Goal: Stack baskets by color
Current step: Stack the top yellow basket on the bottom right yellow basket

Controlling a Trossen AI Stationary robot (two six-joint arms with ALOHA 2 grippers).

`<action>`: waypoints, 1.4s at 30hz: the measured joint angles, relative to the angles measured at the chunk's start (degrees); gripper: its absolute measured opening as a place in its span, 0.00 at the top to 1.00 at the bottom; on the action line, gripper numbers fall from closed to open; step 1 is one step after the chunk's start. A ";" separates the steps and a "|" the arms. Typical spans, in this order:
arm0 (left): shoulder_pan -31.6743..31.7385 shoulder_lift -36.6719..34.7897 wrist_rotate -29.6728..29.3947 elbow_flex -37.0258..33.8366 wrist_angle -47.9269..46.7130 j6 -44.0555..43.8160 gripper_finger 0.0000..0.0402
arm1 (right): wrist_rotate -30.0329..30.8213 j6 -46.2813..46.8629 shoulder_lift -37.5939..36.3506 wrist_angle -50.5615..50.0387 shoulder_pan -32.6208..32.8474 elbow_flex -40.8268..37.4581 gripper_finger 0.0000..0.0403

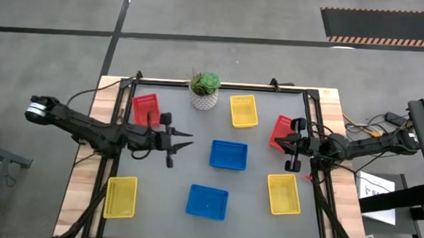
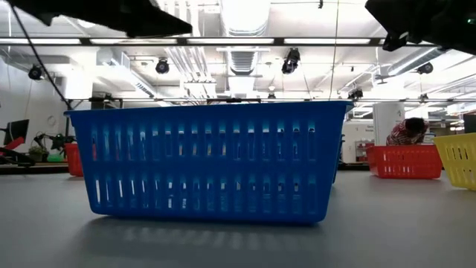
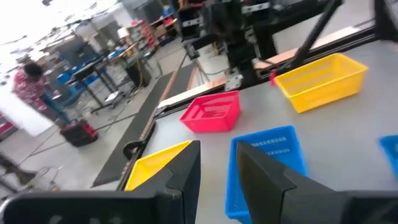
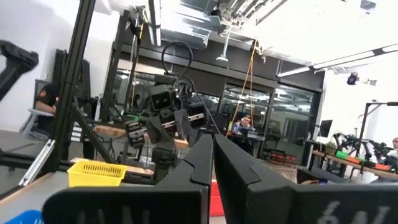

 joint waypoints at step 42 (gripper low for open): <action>0.00 -14.90 0.25 -8.05 9.43 7.31 0.78 | 6.04 18.94 31.25 -76.10 1.92 48.72 0.98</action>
